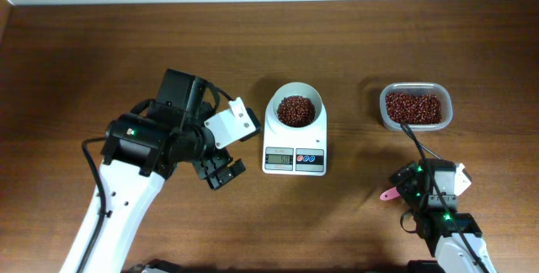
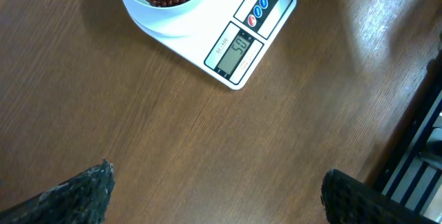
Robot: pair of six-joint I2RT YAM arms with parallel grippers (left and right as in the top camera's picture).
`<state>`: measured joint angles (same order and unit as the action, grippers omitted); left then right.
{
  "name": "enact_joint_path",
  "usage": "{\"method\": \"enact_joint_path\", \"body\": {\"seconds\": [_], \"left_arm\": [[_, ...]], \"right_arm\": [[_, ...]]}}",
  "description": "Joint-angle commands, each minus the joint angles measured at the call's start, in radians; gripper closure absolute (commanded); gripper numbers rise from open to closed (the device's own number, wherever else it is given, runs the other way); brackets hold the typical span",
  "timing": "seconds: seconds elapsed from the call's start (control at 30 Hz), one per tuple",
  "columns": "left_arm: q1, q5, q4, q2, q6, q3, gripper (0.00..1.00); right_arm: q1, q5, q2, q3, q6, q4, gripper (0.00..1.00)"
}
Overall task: Scoop and weigh 50g on scale
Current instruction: 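Lower the pink scoop onto the table and open the right gripper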
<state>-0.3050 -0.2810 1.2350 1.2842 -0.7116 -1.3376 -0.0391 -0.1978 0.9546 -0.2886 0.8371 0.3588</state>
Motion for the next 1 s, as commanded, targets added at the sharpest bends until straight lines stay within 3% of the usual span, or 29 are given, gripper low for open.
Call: {"method": "enact_joint_path", "body": {"seconds": [0.0,0.23,0.37,0.57,0.97], "left_arm": [[0.007,-0.011,0.001,-0.008,-0.013,-0.015,0.01],[0.007,-0.011,0.001,-0.008,-0.013,-0.015,0.01],[0.007,-0.011,0.001,-0.008,-0.013,-0.015,0.01],[0.007,-0.011,0.001,-0.008,-0.013,-0.015,0.01],[0.007,-0.011,0.001,-0.008,-0.013,-0.015,0.01]], "right_arm": [[0.005,0.016,-0.013,-0.008,0.009,-0.008,0.01],[0.005,0.117,-0.210,-0.242,0.005,0.276,0.01],[0.005,0.264,-0.308,-0.322,-0.093,0.295,0.01],[0.005,0.461,-0.330,-0.323,-0.093,0.360,0.01],[0.006,0.451,-0.333,-0.320,-0.093,0.439,0.01]]}}
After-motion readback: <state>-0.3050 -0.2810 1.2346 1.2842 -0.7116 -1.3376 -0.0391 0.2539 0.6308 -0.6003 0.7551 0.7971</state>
